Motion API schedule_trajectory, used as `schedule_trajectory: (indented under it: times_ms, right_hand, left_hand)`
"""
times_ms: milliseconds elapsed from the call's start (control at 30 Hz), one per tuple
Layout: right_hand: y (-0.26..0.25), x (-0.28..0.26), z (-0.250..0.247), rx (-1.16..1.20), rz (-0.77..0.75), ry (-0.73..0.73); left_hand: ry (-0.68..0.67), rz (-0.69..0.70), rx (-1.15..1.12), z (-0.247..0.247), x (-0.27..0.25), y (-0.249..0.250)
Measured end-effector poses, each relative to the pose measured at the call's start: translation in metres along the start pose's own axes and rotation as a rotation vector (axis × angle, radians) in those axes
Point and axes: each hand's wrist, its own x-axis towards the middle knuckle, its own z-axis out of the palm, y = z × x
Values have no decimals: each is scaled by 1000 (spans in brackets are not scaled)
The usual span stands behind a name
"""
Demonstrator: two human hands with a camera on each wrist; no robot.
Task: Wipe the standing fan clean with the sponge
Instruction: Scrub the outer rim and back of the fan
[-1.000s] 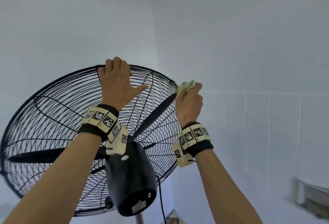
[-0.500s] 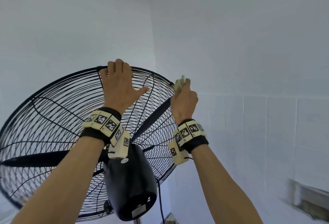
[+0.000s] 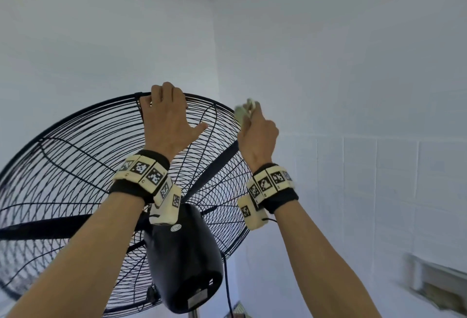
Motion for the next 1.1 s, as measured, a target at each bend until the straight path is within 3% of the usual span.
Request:
schedule_trajectory:
  times_ms: [67,133,233,300,333,433,533,667,767,867,1000,1100]
  right_hand:
    - [-19,8,0,97,-191,-8]
    - [-20,10,-2,156,-260,11]
    - [6,-5,-11,103,0,131]
    - [21,-18,-16,-6,192,85]
    - [23,-21,-13,-36,210,49]
    - [10,-13,1,9,-40,75]
    - [-5,-2,11,204,-294,67]
    - [15,-9,8,441,-186,110]
    - [16,0,8,530,-220,101]
    - [31,11,16,361,-275,96]
    - [71,-10,18,212,-115,131]
    - [44,4,18,271,-174,137]
  left_hand:
    - [-6,-4,4,1,1,-7]
    - [2,9,0,0,0,-11]
    - [2,34,0,-3,1,-8]
    - [3,40,3,-4,2,-2]
    - [4,42,0,-5,2,-1]
    - [5,37,1,-3,1,-3]
    - [19,24,-10,-3,-1,-11]
    - [15,44,-19,-7,-2,-9]
    - [21,55,-13,-6,-1,-3]
    - [24,51,-7,-5,-2,-5]
    - [31,54,-26,-7,-4,-13]
    - [1,44,-6,-8,-3,-7]
